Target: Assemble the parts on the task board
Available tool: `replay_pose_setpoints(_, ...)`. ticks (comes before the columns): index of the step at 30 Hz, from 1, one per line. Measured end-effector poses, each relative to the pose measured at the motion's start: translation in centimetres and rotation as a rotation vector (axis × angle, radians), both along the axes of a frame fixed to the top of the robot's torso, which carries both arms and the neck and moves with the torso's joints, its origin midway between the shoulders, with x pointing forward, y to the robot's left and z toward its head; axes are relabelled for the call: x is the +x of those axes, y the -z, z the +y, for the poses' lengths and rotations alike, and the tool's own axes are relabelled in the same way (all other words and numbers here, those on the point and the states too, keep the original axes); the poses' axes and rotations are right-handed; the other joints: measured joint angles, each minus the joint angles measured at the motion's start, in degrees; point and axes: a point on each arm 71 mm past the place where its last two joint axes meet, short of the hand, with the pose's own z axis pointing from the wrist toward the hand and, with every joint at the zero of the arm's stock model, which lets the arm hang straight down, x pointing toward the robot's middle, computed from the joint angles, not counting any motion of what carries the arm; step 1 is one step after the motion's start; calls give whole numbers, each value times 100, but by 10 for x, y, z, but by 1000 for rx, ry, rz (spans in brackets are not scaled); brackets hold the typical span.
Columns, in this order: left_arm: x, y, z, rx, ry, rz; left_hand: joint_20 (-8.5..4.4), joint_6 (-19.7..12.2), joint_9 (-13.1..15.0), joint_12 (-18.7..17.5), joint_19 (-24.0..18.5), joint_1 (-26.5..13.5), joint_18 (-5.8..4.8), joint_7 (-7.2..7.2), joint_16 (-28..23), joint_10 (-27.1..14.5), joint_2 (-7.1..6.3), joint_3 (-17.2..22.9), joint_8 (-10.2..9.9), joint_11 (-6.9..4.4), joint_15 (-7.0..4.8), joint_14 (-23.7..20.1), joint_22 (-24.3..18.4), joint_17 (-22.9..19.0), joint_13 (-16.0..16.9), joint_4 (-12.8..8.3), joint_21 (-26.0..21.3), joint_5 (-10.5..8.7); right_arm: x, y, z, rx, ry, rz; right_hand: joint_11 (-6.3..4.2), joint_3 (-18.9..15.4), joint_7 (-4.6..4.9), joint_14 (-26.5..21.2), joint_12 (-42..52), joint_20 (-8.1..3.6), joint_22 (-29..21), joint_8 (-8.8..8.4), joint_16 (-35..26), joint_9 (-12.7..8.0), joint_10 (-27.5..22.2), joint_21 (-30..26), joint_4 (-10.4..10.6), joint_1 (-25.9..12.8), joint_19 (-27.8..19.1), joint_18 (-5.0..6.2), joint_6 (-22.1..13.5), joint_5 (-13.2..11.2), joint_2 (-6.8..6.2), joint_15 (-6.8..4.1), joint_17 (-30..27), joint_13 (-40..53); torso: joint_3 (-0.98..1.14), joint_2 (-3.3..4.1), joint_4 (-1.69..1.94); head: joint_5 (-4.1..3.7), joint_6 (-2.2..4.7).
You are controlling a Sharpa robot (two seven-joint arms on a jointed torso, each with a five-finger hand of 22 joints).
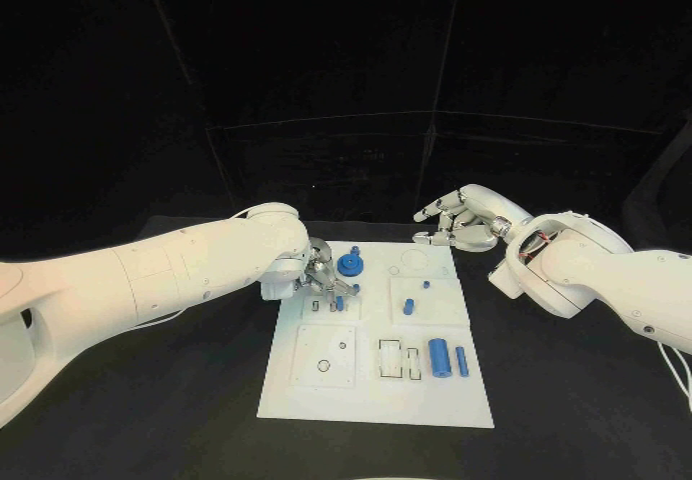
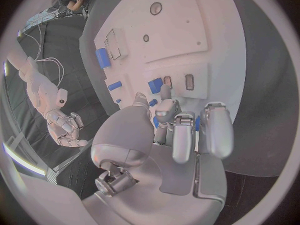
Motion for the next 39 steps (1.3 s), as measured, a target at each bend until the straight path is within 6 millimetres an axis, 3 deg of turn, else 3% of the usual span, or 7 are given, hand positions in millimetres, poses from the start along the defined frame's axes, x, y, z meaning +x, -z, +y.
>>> replay_pose_setpoints(27, -1, 6, -5, 20, 18, 22, 16, -54, 137, 0, -16, 246, 1, 13, 0, 0, 81, 46, 61, 0, 0, 0, 28, -1, 1, -146, 0, 0, 2, 1, 1, -2, 0, 4, 0, -15, 0, 0, -23, 20, -32, 0, -25, -1, 1, -22, 15, 22, -20, 0, 0, 62, 22, 0, -19, -47, 3, 5, 18, -34, -46)
replay_pose_setpoints(39, -3, 6, -6, 13, 20, 18, 16, -126, 280, 0, -16, 873, 1, -3, 0, 0, 329, 420, 111, 0, 1, 0, 64, -1, 31, -642, 0, 0, 4, 2, 2, -4, 6, 7, -12, -15, 0, 0, -49, -2, -62, 21, -55, -1, -11, -48, 15, 45, -41, 1, 0, 111, 45, 0, -42, -76, 7, 6, 26, -44, -49)
